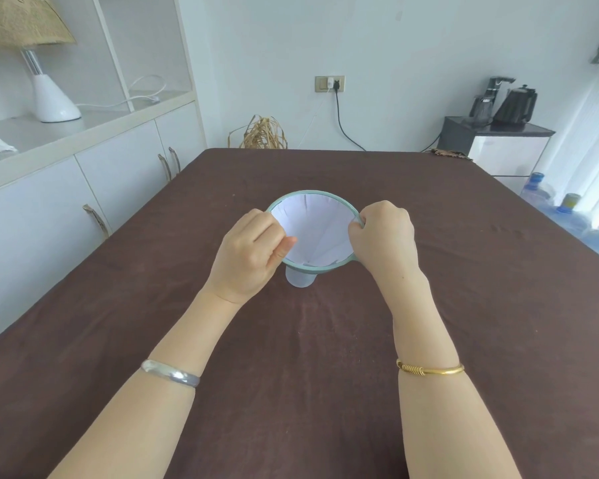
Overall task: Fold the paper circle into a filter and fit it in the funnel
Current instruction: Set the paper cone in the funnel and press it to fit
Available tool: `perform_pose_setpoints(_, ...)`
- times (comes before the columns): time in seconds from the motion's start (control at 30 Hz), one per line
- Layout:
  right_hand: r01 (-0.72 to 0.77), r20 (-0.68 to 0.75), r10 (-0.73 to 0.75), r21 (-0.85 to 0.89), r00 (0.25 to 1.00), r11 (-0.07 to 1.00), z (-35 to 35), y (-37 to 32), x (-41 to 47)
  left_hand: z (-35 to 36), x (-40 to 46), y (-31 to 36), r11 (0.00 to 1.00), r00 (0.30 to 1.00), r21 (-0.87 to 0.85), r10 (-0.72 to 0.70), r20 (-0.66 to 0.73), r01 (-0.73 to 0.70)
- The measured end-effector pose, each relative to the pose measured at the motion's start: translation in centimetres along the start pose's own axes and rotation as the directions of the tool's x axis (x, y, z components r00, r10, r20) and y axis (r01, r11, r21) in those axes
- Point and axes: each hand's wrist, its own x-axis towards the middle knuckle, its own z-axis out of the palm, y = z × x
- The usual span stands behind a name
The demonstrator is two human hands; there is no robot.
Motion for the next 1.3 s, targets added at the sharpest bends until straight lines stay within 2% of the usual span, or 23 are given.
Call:
perform_pose_setpoints(0.33,0.021,-0.003,-0.021,-0.002,1.0,1.0,0.2,-0.2,0.0,0.2,-0.4,-0.5,0.995,1.0,-0.096,0.024,0.018,-0.023)
perform_pose_setpoints(0.57,0.017,-0.006,-0.017,0.001,1.0,1.0,0.3,-0.5,-0.2,0.1,-0.4,0.9,0.992,0.992,0.007,0.129,-0.005,-0.129)
perform_pose_setpoints(1.0,0.013,-0.016,-0.013,0.019,1.0,1.0,0.5,-0.7,-0.4,0.6,-0.7,1.9,0.983,0.99,0.115,0.143,0.002,-0.143)
perform_pose_setpoints(1.3,0.017,-0.012,-0.016,0.017,1.0,1.0,0.4,-0.7,-0.5,0.8,-0.7,2.4,0.985,0.994,0.14,0.107,-0.024,-0.102)
